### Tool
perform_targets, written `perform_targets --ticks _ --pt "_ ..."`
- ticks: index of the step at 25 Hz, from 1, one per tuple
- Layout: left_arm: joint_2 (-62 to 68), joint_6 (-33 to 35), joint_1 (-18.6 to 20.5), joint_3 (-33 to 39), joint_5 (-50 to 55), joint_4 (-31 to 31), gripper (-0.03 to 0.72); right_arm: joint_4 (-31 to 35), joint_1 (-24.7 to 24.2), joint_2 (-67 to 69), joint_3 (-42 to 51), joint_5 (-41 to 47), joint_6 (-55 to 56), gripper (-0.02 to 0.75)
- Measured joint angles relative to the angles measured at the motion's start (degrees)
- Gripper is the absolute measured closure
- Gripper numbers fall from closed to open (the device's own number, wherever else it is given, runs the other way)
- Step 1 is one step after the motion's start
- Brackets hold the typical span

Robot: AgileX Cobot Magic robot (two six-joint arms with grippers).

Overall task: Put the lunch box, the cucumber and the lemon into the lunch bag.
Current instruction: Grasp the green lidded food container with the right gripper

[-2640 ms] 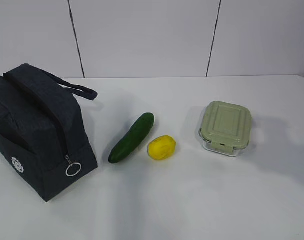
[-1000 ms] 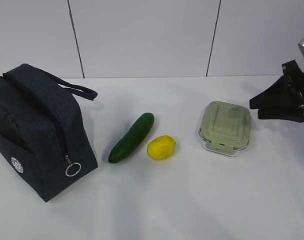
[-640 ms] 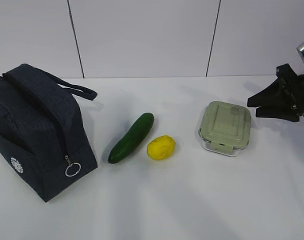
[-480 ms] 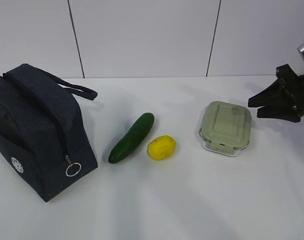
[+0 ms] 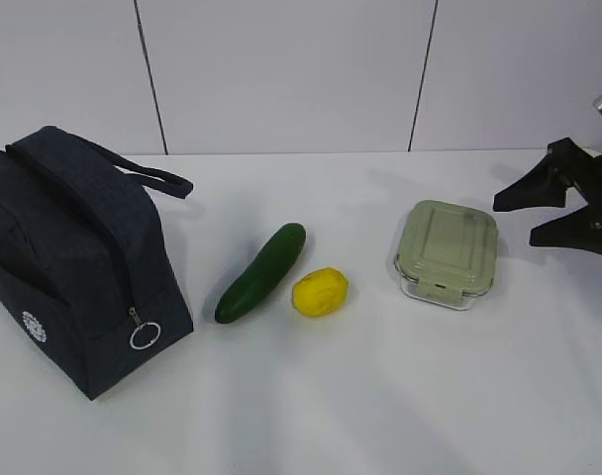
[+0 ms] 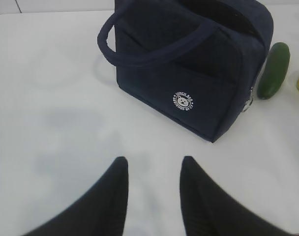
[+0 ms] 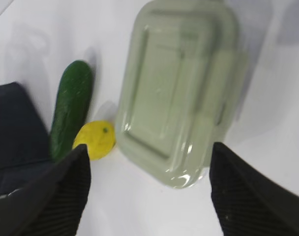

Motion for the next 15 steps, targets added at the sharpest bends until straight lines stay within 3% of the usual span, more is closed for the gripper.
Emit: perform_targets --ticks 5,9,15 --pt "0.6 0.0 0.0 0.0 0.0 0.0 0.435 -0.3 -0.1 0.6 -0.1 -2.6 0.0 0.225" --pt "1.6 0.0 0.0 0.0 0.0 0.0 0.435 0.2 -0.8 4.7 -0.1 0.3 -1.9 0.236" --pt "2.0 0.0 0.0 0.0 0.0 0.0 0.435 6.4 -3.4 7.2 -0.2 3.2 -7.9 0.237"
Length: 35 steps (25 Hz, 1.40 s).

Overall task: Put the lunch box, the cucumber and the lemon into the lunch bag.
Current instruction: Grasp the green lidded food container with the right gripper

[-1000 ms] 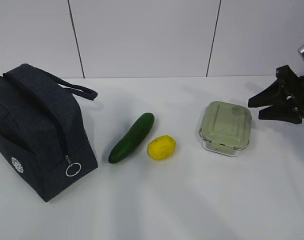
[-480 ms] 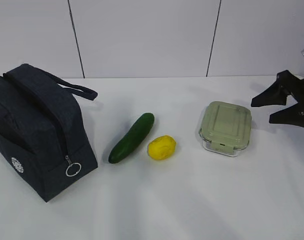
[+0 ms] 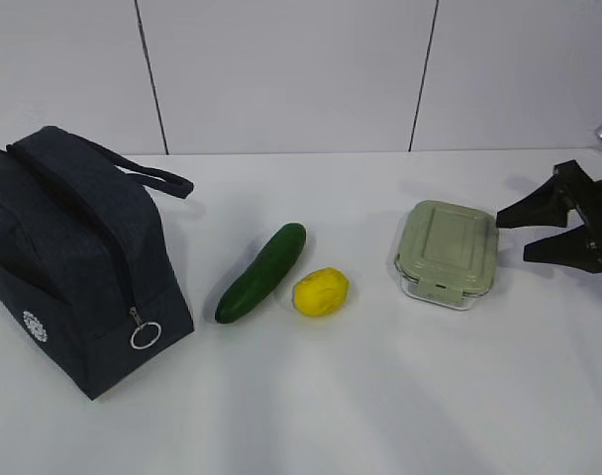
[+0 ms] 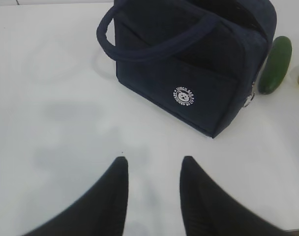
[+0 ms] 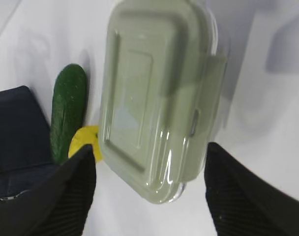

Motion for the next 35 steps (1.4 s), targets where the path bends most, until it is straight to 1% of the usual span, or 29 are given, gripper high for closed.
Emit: perform_targets --ticks 6,10,14,28,29,35 --pt "0.0 0.0 0.0 0.0 0.0 0.0 0.435 2.0 -0.8 4.3 0.0 1.6 -4.3 0.237" --pt "0.0 0.0 0.0 0.0 0.0 0.0 0.435 6.0 -0.8 6.8 -0.1 3.3 -8.5 0.237" --pt "0.0 0.0 0.0 0.0 0.0 0.0 0.435 7.9 -0.8 6.9 -0.2 3.4 -12.3 0.237" --pt "0.0 0.0 0.0 0.0 0.0 0.0 0.435 8.9 -0.8 8.7 -0.2 2.3 -13.6 0.237" --pt "0.0 0.0 0.0 0.0 0.0 0.0 0.456 9.0 -0.8 8.8 -0.2 2.2 -13.6 0.237" --pt "0.0 0.0 0.0 0.0 0.0 0.0 0.439 10.6 -0.8 9.6 -0.2 2.0 -14.1 0.237"
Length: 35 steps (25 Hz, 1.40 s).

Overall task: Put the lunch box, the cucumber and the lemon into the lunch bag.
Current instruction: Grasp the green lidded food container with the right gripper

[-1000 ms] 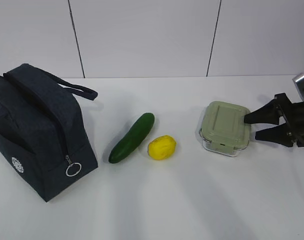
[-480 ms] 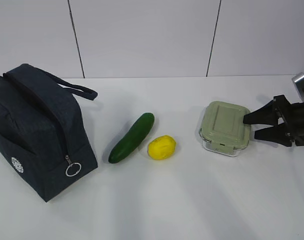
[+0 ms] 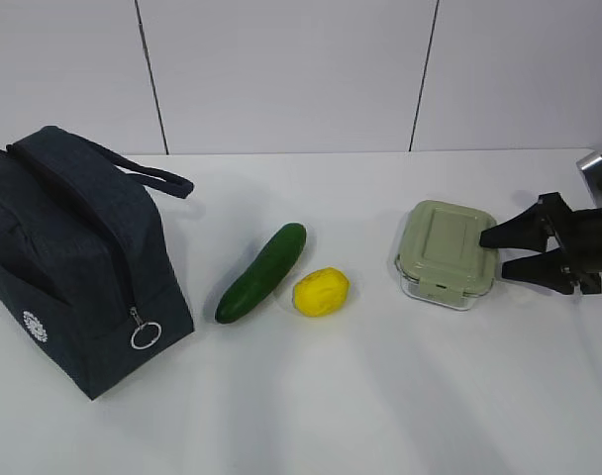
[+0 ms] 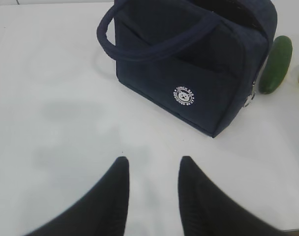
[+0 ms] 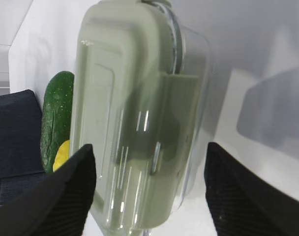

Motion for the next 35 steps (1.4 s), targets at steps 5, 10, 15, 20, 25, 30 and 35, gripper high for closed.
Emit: perform_targets --ticks 5,10,15,20,25,30,35 --pt "0.0 0.0 0.0 0.0 0.0 0.0 0.439 0.8 0.0 0.4 -0.2 0.0 -0.9 0.237" --pt "0.0 0.0 0.0 0.0 0.0 0.0 0.439 1.2 0.0 2.7 -1.6 1.7 -1.0 0.237" --pt "0.0 0.0 0.0 0.0 0.0 0.0 0.439 1.4 0.0 4.2 -2.9 3.1 -1.1 0.237" --pt "0.0 0.0 0.0 0.0 0.0 0.0 0.439 1.6 0.0 4.2 -2.9 3.3 -1.3 0.237" --pt "0.0 0.0 0.0 0.0 0.0 0.0 0.439 1.7 0.0 4.4 -3.0 3.5 -1.8 0.237" --pt "0.0 0.0 0.0 0.0 0.0 0.0 0.439 2.1 0.0 5.6 -3.0 4.1 -2.6 0.237" --pt "0.0 0.0 0.0 0.0 0.0 0.0 0.439 3.4 0.0 5.6 -3.0 4.6 -4.4 0.237"
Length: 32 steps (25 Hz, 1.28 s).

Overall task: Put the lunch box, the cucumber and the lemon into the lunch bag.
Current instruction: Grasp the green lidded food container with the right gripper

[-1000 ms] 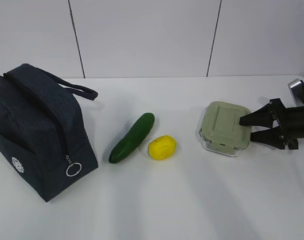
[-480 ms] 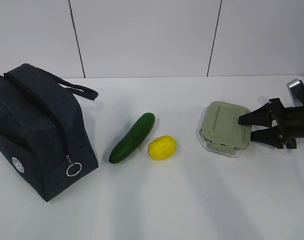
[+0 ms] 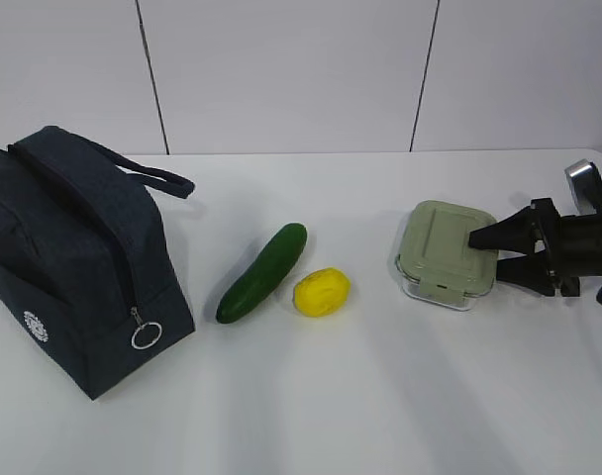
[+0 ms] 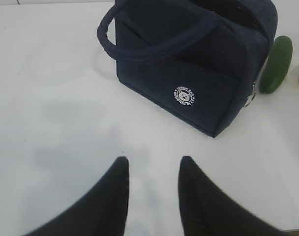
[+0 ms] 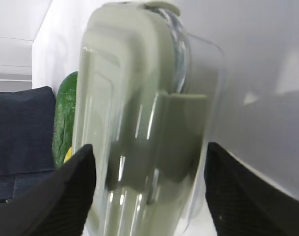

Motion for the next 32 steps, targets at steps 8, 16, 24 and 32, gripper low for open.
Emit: perform_targets --ticks 8,16,24,32 --pt "0.0 0.0 0.0 0.0 0.0 0.0 0.439 0.8 0.1 2.0 -0.8 2.1 -1.2 0.237" --pt "0.0 0.0 0.0 0.0 0.0 0.0 0.439 0.9 0.1 2.2 -1.0 2.7 -1.4 0.237" --pt "0.0 0.0 0.0 0.0 0.0 0.0 0.439 0.5 0.1 2.2 -1.0 2.8 -1.5 0.237" --pt "0.0 -0.1 0.0 0.0 -0.1 0.0 0.439 0.8 0.1 2.2 -1.0 2.9 -3.8 0.237"
